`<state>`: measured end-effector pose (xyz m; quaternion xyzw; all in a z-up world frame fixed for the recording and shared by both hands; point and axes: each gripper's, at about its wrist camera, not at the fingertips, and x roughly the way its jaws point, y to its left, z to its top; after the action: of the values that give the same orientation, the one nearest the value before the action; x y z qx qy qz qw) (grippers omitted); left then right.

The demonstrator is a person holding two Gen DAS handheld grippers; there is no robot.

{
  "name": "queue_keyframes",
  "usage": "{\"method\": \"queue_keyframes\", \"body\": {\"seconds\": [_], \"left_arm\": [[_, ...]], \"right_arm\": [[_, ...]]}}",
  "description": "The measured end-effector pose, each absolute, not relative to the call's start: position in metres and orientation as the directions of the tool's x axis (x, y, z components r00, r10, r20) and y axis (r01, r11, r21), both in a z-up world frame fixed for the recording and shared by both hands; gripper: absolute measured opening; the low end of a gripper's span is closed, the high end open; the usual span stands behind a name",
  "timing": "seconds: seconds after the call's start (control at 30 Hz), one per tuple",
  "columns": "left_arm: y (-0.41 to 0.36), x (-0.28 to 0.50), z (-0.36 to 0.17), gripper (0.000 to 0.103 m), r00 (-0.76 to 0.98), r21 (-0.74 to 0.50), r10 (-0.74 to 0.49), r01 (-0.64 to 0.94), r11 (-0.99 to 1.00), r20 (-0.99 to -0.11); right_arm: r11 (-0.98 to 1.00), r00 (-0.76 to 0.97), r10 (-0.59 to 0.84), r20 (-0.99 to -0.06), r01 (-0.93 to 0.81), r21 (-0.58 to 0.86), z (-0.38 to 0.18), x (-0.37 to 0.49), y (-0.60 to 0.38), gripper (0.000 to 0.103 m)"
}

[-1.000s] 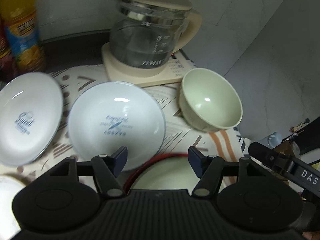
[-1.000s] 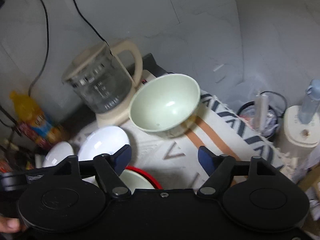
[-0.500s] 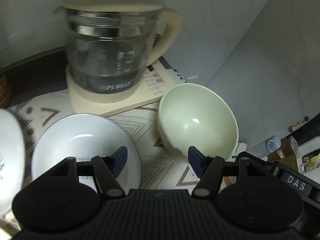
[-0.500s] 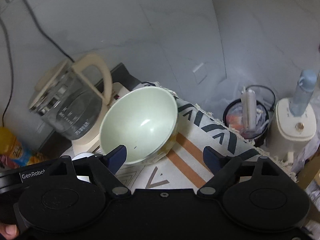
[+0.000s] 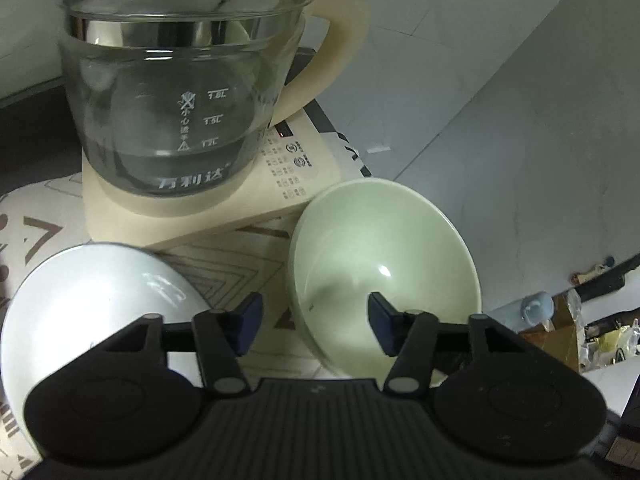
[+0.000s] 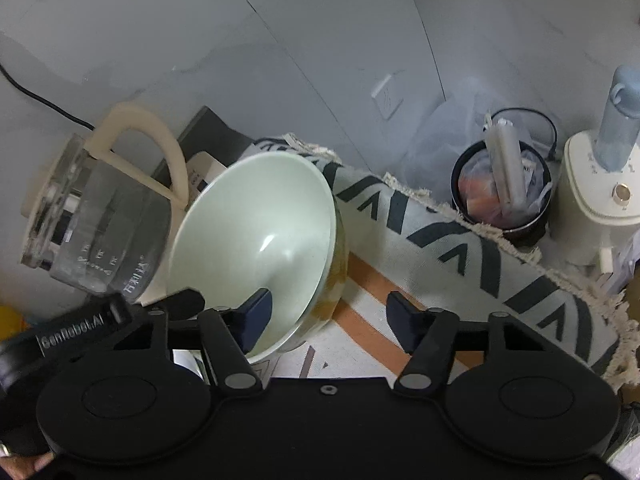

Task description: Organize plates and bowls

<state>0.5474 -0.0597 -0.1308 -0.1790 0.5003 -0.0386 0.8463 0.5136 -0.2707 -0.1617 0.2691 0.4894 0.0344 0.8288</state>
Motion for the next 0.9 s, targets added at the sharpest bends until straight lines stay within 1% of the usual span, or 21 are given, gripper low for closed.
{"method": "queue_keyframes", "body": {"seconds": [0.03,0.13,0.2,0.27,0.3,0.33,0.63,0.9], "left_arm": [[-0.061,0.549,-0.132,0.049,0.492,-0.340,-0.242,-0.120,0.933,-0.836],[-0.060,0.556,-0.141,0.037,0.472,-0.346,-0.243,-0.144,0.927,-0.847],[-0.062,0.560,-0.148,0.025,0.454,-0.347,-0.248,-0.147,0.926,-0.856],[-0.063,0.564,-0.156,0.014,0.422,-0.336,-0.246,-0.153,0.929,-0.872],[-0.062,0.563,-0.156,0.014,0.422,-0.340,-0.248,-0.160,0.927,-0.872],[-0.062,0.562,-0.156,0.014,0.424,-0.344,-0.249,-0.164,0.924,-0.871],[-0.064,0.546,-0.131,0.013,0.469,-0.352,-0.245,-0.155,0.923,-0.848],[-0.068,0.520,-0.099,0.013,0.524,-0.362,-0.236,-0.152,0.920,-0.819]], "right_arm": [[0.854,0.510,0.319,-0.799,0.211,0.476,-0.164,0.516,-0.269,0.055],[0.853,0.487,0.314,-0.815,0.232,0.467,-0.172,0.524,-0.266,0.046],[0.850,0.474,0.314,-0.823,0.246,0.466,-0.177,0.529,-0.264,0.044],[0.856,0.454,0.314,-0.834,0.244,0.455,-0.182,0.535,-0.261,0.036],[0.860,0.440,0.314,-0.841,0.243,0.448,-0.185,0.537,-0.259,0.025],[0.854,0.439,0.329,-0.836,0.239,0.461,-0.186,0.538,-0.258,0.022],[0.875,0.462,0.308,-0.831,0.207,0.439,-0.166,0.526,-0.255,0.022],[0.877,0.502,0.314,-0.806,0.172,0.449,-0.141,0.508,-0.260,0.022]]}}
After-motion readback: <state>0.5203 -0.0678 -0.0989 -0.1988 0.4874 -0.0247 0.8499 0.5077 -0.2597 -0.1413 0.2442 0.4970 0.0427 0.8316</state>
